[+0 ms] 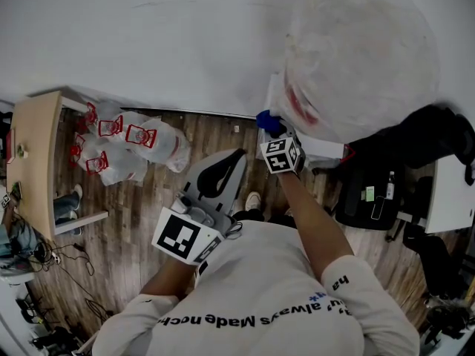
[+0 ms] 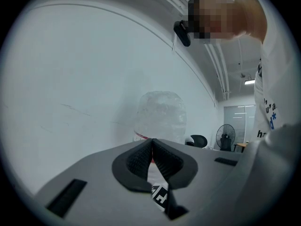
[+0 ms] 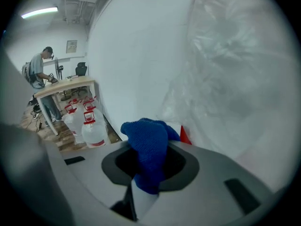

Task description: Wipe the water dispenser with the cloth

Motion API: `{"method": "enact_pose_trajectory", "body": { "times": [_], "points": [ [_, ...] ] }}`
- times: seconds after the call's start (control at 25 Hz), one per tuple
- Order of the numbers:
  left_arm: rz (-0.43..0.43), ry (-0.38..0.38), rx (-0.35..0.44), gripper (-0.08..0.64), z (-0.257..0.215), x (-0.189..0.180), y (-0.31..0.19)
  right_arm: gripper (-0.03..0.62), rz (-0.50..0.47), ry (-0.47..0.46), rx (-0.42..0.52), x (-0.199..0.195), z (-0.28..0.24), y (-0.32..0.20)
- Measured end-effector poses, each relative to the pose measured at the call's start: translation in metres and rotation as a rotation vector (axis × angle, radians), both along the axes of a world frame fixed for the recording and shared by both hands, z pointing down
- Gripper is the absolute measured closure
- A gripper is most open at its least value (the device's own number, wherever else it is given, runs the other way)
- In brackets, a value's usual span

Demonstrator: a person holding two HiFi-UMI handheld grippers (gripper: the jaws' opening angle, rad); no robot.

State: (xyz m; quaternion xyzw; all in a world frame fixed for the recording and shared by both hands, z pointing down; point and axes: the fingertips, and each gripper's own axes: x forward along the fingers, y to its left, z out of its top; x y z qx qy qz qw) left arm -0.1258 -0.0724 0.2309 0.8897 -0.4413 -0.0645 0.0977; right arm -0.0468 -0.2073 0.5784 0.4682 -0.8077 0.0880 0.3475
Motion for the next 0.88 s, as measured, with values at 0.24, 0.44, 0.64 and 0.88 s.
{"method": "enact_pose_trajectory", "body": {
  "times": [0.24, 0.44, 0.64, 0.88],
  "points": [
    [0.009, 0.002, 0.001, 0.540, 0.000, 0.003, 0.008, 0.500, -0.010, -0.014, -0.031, 0.000, 0.002, 0.010],
    [0.014, 0.000, 0.004, 0.540, -0.002, 0.006, 0.014, 0.500, -0.022, -0.027, -0.047, -0.002, 0.003, 0.024],
    [0.021, 0.000, 0.010, 0.540, -0.003, 0.010, 0.020, 0.501, -0.031, -0.029, -0.052, -0.002, 0.005, 0.037],
    [0.031, 0.002, 0.017, 0.540, -0.005, 0.015, 0.028, 0.502, -0.040, -0.034, -0.058, -0.003, 0.006, 0.053]
  ]
}}
